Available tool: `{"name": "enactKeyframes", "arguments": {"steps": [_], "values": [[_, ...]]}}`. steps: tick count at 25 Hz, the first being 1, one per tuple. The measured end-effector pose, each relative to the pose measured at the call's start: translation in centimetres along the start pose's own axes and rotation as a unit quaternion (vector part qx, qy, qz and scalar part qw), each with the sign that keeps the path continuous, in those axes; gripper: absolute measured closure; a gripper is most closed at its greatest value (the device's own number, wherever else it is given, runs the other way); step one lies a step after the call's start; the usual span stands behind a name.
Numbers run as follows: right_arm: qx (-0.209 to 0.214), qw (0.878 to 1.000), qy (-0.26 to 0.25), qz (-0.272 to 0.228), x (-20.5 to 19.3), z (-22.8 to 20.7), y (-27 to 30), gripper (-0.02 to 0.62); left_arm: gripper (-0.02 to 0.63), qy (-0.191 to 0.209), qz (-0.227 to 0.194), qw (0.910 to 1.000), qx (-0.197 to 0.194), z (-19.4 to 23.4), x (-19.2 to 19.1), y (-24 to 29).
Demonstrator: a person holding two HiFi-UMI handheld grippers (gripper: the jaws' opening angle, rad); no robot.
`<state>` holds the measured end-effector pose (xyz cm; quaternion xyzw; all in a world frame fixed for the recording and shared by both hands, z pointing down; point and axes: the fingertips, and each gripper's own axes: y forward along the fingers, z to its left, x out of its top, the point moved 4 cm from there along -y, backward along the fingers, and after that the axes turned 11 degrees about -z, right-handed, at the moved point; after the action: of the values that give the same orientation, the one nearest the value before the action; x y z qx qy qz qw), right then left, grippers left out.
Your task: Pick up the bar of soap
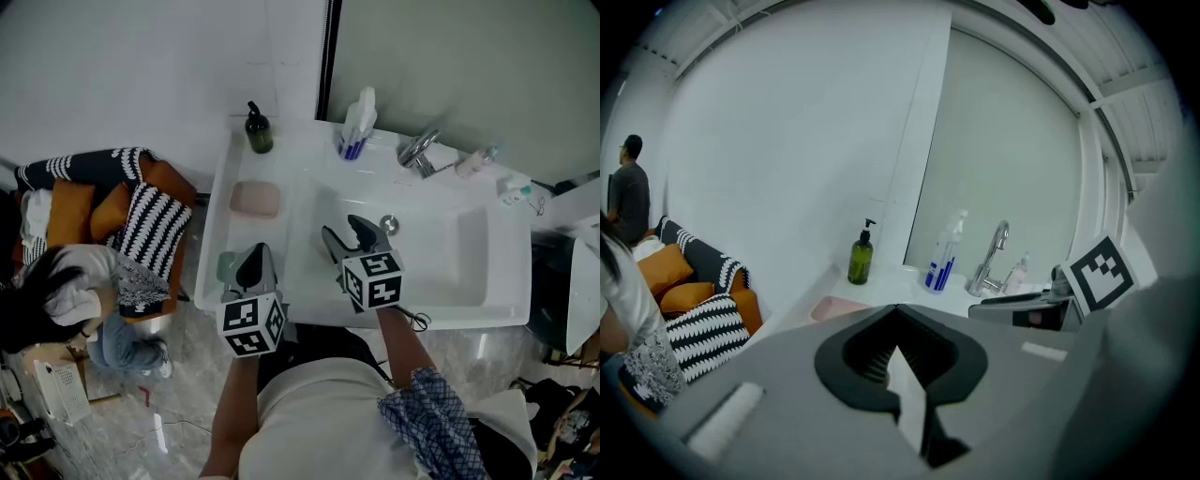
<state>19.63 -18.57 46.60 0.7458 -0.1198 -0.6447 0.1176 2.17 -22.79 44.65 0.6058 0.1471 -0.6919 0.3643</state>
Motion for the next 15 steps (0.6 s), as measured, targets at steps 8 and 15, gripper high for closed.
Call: {"name": "enactKeyframes", "arguments": {"steps": [8,15], "values": [[-0.004,1.000,-0.022,-0.021,1.0,1.2,-0.4,0.492,0.598,0.008,-0.003,1.0000,-0.003,-0.3,0.4,0.1],[-0.001,0.998,-0.055,-0.022,1.7,2.5,-0.5,0.534,0.598,0.005,-0.008,0.9999,-0.007,-0.5,0.6,0.3]]}}
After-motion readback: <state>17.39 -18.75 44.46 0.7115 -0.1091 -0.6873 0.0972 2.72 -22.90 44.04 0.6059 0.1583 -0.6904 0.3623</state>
